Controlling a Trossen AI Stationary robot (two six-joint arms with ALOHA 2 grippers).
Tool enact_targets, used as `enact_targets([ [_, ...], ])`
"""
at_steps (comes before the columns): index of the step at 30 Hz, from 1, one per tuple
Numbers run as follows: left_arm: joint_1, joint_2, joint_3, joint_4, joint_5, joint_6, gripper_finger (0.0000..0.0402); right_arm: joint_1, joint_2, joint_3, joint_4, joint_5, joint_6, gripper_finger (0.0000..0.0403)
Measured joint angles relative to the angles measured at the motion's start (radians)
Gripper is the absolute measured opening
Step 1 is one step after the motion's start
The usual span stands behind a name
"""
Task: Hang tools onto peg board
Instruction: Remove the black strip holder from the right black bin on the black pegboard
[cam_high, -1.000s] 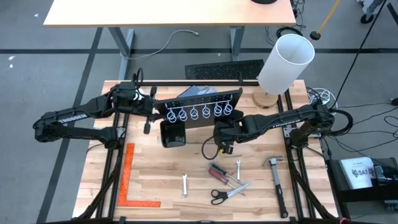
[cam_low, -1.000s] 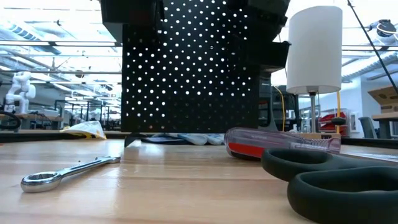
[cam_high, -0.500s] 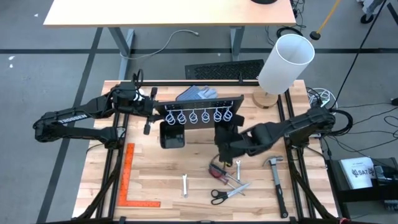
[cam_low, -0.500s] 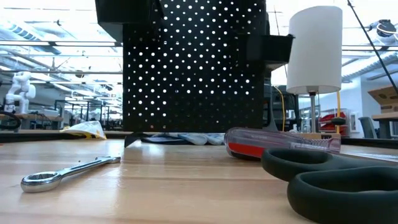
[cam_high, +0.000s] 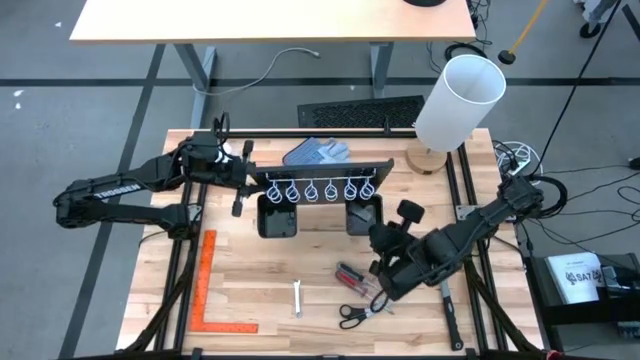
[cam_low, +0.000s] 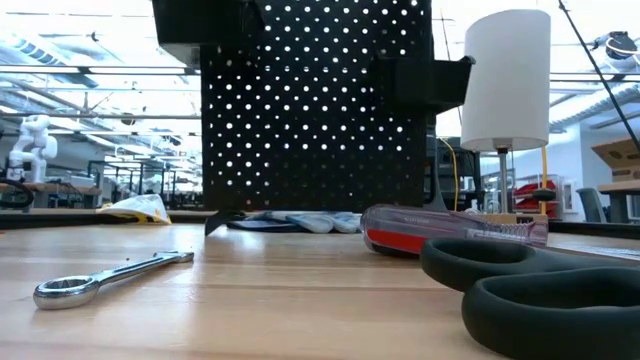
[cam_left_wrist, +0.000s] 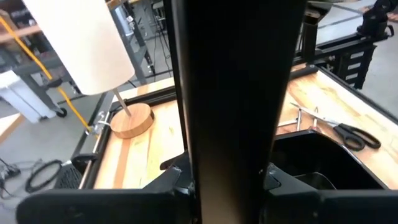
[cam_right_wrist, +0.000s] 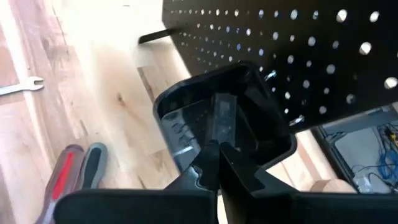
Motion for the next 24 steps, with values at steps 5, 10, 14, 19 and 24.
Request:
enact_targets([
  [5, -0.016, 0.0, -0.001, 0.014, -0.005, 0.049, 0.0066, 0.011, 0.002, -0.075, 0.074, -0.001, 0.019, 0.0001],
  [10, -0.031, 0.0, -0.001, 0.013, -0.016, 0.068, 0.0065, 0.007, 0.002, -0.18, 0.182, 0.017, 0.011, 0.0],
  [14, -0.038, 0.0, -0.001, 0.01, -0.021, 0.064, 0.0065, 0.007, 0.002, -0.252, 0.273, 0.127, -0.022, 0.0002],
  [19, -0.04, 0.0, 0.0, 0.009, -0.02, 0.056, 0.0065, -0.031, 0.002, -0.301, 0.274, 0.149, 0.018, 0.0044],
  [24, -0.047, 0.0, 0.0, 0.007, -0.018, 0.053, 0.0065, -0.068, 0.002, -0.307, 0.323, 0.129, -0.012, 0.0128],
])
